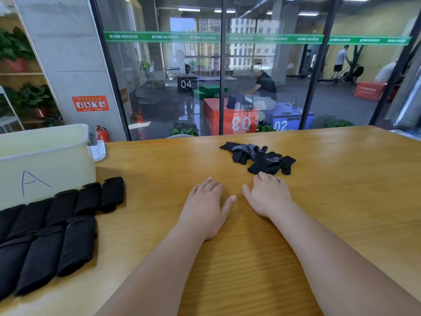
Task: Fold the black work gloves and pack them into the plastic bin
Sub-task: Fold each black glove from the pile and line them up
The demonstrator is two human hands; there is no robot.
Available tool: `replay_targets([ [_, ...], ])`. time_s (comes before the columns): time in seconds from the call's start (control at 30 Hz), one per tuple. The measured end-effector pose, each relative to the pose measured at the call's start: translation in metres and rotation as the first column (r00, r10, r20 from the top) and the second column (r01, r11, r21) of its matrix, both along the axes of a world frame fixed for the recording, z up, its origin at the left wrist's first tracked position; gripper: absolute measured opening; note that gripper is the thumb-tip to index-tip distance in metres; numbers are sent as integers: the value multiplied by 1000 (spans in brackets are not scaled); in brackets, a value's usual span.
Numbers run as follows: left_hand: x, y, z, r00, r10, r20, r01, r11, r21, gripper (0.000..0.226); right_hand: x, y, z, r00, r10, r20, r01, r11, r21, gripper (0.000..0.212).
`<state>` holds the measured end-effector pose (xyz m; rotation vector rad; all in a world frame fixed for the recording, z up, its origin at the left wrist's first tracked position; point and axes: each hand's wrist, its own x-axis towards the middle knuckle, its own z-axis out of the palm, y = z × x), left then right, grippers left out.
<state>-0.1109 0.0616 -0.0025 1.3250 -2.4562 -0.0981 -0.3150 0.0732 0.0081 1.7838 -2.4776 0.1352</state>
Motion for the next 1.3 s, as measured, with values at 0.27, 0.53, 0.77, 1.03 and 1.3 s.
replay_targets([
  [0.27,1,8,3,999,9,-45,-10,999,-31,62,36,32,-2,998,37,-58,-40,998,-51,66],
  [0.53,9,4,2,979,-58,-195,37,993,-112,53,59,52,0,924,380,40,-356,894,-271,47],
  [0.77,13,4,-1,985,-65,-160,54,996,-71,48,35,59,4,864,415,286,-272,862,-427,36],
  [1.03,22,3,5,997,72,-34,-75,993,-89,53,17,55,-4,938,157,308,-56,948,-315,43],
  [1.3,39,-2,8,993,91,-80,-102,983,-150,20,28,48,-7,948,242,205,-135,892,-432,35],
])
